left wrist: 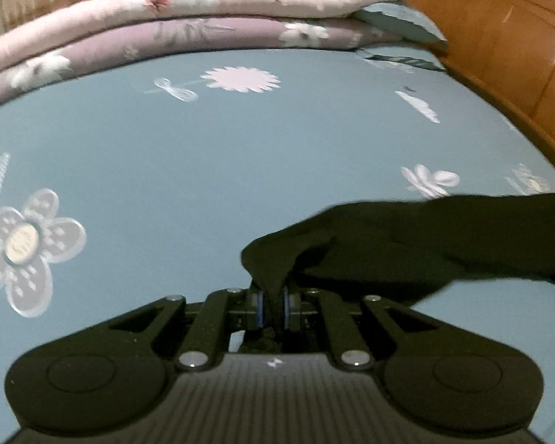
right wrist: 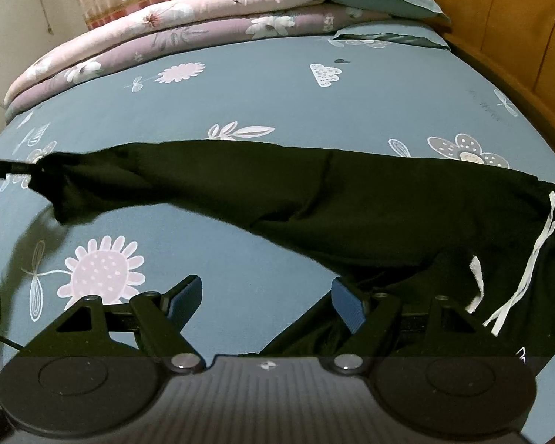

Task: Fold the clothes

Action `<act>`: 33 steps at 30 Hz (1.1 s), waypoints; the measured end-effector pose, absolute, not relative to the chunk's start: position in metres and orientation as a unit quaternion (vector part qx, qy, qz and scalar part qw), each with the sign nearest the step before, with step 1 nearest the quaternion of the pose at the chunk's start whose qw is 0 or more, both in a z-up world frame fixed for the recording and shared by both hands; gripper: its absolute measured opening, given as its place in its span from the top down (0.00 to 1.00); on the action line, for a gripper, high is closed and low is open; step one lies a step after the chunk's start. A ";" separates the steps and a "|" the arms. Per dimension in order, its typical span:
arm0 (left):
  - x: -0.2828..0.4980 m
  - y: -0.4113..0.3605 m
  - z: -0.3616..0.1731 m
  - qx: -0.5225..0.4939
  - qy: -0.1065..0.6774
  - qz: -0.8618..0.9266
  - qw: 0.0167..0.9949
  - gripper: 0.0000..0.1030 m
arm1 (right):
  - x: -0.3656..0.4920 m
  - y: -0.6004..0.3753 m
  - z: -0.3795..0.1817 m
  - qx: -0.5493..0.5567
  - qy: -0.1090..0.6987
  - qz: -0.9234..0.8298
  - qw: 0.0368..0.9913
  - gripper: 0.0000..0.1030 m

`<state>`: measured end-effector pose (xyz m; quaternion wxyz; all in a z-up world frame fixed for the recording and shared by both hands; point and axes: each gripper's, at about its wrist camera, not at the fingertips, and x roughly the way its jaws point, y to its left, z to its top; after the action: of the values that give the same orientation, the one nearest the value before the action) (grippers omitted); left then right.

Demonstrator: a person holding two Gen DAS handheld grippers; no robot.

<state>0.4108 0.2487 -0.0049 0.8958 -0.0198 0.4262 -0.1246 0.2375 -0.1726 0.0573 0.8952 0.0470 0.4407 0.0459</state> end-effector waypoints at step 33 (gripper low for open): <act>0.408 0.301 -0.037 -0.330 0.472 -0.076 0.814 0.45 | 0.249 -0.171 0.044 0.061 0.455 0.050 0.887 0.22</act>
<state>0.4076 0.3007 -0.0370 0.8140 -0.3305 0.4716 -0.0765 0.2486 -0.1711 0.0439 0.8868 0.0610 0.4552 0.0505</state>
